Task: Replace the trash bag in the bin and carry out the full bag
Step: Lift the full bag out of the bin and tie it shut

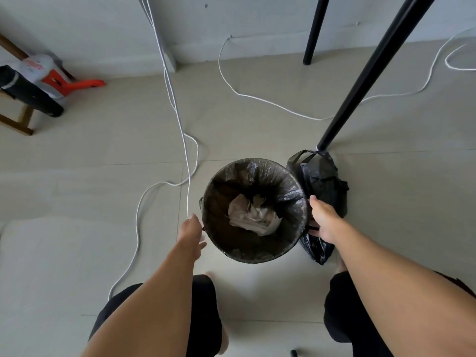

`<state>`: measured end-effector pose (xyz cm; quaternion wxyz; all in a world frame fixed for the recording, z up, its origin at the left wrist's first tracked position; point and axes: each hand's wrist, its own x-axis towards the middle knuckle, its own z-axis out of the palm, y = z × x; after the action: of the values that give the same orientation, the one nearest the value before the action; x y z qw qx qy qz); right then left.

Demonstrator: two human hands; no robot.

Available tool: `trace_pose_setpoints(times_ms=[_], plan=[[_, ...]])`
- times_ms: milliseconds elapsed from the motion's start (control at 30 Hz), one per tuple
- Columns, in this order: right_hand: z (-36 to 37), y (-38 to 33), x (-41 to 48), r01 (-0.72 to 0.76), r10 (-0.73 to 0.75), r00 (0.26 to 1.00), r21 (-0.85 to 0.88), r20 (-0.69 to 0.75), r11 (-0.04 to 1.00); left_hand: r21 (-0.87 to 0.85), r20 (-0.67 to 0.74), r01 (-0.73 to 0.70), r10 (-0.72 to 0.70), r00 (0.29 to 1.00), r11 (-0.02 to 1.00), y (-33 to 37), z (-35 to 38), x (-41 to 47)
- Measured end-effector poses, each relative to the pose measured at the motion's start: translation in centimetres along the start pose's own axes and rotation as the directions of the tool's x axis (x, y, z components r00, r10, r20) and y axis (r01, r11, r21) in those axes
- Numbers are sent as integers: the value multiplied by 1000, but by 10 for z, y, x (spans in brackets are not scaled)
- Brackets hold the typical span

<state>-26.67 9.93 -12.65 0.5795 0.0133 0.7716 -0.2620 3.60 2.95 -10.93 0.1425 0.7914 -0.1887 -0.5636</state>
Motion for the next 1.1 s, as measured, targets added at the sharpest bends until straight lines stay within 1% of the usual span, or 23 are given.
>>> trace_pose_setpoints(times_ms=[67,167,233,300,367,500,567,633,767,833,867,933,1100], plan=[[1,6,9,-86,84,996,65,27,994,-70,21,64,-62,998,996,-3,3,6],[5,16,19,-166,153,982,119,109,979,-159,114,135,-118,986,978,-9,9,9],[9,21,21,-179,153,974,149,169,972,-177,165,160,-131,978,971,-12,10,8],[11,23,20,-171,135,973,185,189,968,-160,174,162,-133,976,974,-13,9,6],[11,23,17,-163,132,979,212,155,964,-132,141,138,-119,983,982,-13,6,5],[5,21,13,-105,101,994,225,29,969,-75,35,53,-51,998,996,-13,3,1],[2,19,9,-69,77,997,203,-30,977,-96,-31,32,-35,999,995,-11,1,-3],[-1,18,1,-44,57,996,206,-61,978,-136,-68,19,-28,997,991,-7,0,-7],[-3,18,-20,-39,57,996,252,-64,967,-209,-63,-16,3,998,978,-9,-1,-25],[-3,22,-31,-46,67,995,271,-69,961,-245,-1,5,-6,1000,970,-18,-2,-35],[-3,24,-37,-52,74,995,274,-70,960,-242,36,29,-22,999,970,-23,-2,-41],[-4,32,-48,-73,93,993,251,-69,965,-182,82,59,-44,996,982,-34,-2,-49],[-3,55,-66,-112,118,992,158,-32,981,39,6,13,-13,1000,999,-58,3,-68]])
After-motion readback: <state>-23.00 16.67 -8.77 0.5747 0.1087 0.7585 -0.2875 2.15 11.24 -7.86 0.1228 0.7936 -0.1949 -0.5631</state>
